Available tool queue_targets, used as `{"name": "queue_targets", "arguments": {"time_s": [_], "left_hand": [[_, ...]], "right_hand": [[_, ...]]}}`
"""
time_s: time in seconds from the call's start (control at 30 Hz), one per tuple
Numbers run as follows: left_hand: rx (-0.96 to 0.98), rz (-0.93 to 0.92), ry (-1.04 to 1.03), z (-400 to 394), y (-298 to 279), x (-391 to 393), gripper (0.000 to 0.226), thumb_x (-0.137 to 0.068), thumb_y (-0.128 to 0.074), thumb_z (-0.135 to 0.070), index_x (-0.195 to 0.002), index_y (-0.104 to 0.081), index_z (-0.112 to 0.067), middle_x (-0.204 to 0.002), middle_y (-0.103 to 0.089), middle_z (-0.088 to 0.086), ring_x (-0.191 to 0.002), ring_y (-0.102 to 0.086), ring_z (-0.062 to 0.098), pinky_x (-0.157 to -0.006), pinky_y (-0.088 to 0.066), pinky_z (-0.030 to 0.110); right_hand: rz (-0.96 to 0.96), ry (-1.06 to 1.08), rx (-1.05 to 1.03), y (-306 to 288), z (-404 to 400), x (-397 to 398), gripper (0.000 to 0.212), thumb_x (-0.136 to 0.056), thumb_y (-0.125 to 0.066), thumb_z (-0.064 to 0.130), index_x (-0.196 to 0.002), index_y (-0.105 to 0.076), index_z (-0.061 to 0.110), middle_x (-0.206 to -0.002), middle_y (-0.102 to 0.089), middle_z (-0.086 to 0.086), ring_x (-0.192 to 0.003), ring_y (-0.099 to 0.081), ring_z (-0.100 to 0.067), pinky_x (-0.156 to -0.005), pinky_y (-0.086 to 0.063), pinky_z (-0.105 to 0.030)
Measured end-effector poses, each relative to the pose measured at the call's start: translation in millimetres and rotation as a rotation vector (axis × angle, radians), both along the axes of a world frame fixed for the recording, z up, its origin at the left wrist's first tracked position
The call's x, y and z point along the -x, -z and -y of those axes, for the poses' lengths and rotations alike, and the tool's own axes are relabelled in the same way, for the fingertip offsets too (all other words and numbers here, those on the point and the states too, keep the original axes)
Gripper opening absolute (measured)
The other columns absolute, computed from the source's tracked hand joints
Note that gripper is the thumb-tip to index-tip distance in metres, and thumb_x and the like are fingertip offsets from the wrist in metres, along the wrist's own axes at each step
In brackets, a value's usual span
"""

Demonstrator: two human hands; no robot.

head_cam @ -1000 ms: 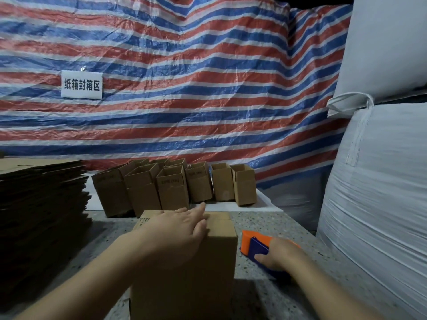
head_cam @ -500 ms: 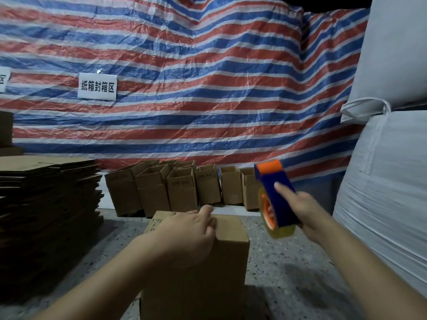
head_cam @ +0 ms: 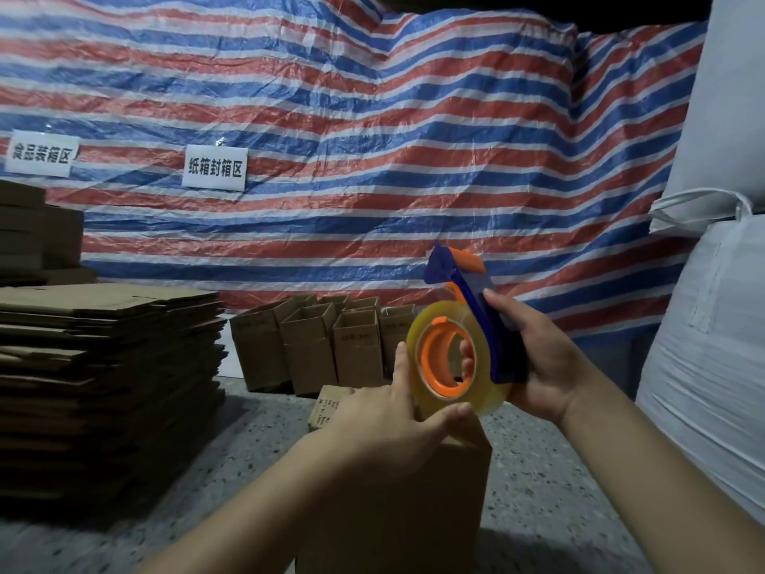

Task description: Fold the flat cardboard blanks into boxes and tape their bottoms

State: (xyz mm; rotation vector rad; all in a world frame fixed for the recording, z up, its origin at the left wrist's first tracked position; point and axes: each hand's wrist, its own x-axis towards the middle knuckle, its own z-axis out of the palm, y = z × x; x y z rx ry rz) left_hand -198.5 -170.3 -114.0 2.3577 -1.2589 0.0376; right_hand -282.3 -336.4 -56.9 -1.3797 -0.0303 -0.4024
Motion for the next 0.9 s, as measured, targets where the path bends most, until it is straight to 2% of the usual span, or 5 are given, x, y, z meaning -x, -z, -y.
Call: {"name": "queue_targets", "arguments": {"time_s": [0.27,0.4,0.57,0.7,0.9], "left_hand": [[0.016,0.063,-0.059,3.1,6.7,-0.5,0.122,-0.06,-0.007,-0.1,-0.15,0.028,-0.026,-0.089,-0.06,-0.005,-0.094,-0.063,0.017,-0.095,-0.051,0.045],[0.016,0.009,-0.049,3.9,4.5,-1.9,0.125,-0.058,-0.005,-0.102,-0.154,0.02,-0.025,-0.112,-0.067,-0.003,-0.1,-0.062,0.015,-0.097,-0.048,0.041],[0.156,-0.249,0.036,-3.0,-3.6,-12.0,0.066,-0.098,-0.016,-0.066,-0.154,-0.012,-0.033,-0.109,-0.06,-0.012,-0.089,-0.055,0.002,-0.077,-0.04,0.022],[0.376,-0.442,-0.005,-8.8,-12.7,-22.3,0.034,-0.105,-0.029,-0.028,-0.131,-0.047,-0.016,-0.127,-0.059,0.011,-0.113,-0.058,0.025,-0.102,-0.045,0.047],[0.789,-0.981,-0.14,-20.2,-27.1,-38.1,0.063,-0.104,-0.022,-0.052,-0.088,-0.062,-0.006,-0.085,-0.075,0.018,-0.081,-0.07,0.026,-0.065,-0.054,0.032]], "right_hand": [[-0.087,0.003,0.162,-7.2,-4.1,-4.4,0.034,-0.092,-0.063,0.046,-0.095,-0.082,0.018,-0.089,-0.073,-0.008,-0.074,-0.07,-0.019,-0.064,-0.058,-0.033],[-0.141,0.012,0.22,-15.5,0.0,-6.5,0.032,-0.087,-0.069,0.046,-0.088,-0.082,0.017,-0.084,-0.071,-0.009,-0.071,-0.068,-0.02,-0.062,-0.056,-0.032],[-0.321,0.001,0.291,-38.2,9.4,-4.3,0.05,-0.076,-0.076,0.042,-0.108,-0.07,0.005,-0.081,-0.071,-0.014,-0.061,-0.066,-0.022,-0.051,-0.055,-0.031],[-0.416,-0.012,0.365,-47.9,12.5,-5.0,0.06,-0.069,-0.078,0.042,-0.115,-0.065,0.005,-0.079,-0.071,-0.013,-0.057,-0.066,-0.02,-0.049,-0.055,-0.029],[-0.488,-0.064,0.463,-56.5,9.9,-12.4,0.054,-0.07,-0.074,0.042,-0.111,-0.065,0.007,-0.074,-0.071,-0.011,-0.053,-0.065,-0.018,-0.049,-0.054,-0.027]]}}
